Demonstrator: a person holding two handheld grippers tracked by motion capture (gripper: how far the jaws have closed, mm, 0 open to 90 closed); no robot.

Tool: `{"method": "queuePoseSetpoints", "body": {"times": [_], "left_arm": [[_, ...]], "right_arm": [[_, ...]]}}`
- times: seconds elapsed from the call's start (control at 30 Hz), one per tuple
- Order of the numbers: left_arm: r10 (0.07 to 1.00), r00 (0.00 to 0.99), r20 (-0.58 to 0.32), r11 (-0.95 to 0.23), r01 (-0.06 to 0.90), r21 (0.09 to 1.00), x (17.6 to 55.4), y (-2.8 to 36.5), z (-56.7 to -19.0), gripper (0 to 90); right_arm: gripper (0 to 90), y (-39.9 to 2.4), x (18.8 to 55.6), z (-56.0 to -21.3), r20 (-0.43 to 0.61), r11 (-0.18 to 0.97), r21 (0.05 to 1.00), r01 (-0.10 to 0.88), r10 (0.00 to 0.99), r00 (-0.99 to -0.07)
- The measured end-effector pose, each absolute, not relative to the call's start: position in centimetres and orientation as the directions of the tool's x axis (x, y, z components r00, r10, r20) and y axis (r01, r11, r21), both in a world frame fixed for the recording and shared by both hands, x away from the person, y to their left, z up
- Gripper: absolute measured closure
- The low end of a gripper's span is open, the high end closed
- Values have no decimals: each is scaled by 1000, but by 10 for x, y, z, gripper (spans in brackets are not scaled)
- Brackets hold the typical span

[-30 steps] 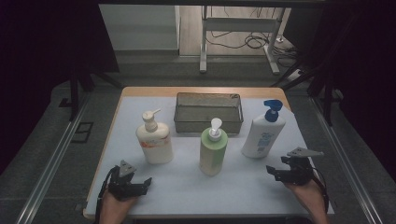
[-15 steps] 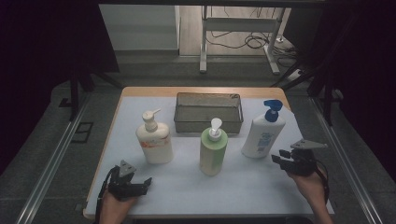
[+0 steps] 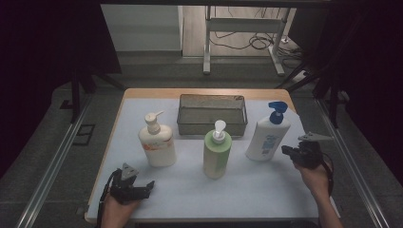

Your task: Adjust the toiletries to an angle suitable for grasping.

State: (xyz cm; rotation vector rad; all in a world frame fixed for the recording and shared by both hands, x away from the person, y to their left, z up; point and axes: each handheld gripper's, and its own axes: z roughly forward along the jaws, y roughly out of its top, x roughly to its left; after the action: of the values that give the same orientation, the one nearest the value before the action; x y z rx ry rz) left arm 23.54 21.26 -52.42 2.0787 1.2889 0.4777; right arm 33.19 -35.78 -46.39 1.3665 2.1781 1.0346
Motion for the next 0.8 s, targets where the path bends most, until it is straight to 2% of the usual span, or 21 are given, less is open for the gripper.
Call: {"method": "queuePoseSetpoints", "body": {"times": [0.33, 0.5, 0.8], "left_arm": [[891, 454, -26, -315, 659, 683, 235, 213, -524, 123], [891, 454, -26, -316, 659, 683, 235, 213, -524, 123], [891, 454, -26, -315, 659, 683, 235, 213, -524, 123]], "right_arm": [[891, -359, 357, -463, 97, 243, 753, 612, 878, -469], [858, -356, 371, -467, 95, 266, 747, 609, 864, -494], [861, -351, 382, -472, 100, 300, 742, 599, 835, -542]]}}
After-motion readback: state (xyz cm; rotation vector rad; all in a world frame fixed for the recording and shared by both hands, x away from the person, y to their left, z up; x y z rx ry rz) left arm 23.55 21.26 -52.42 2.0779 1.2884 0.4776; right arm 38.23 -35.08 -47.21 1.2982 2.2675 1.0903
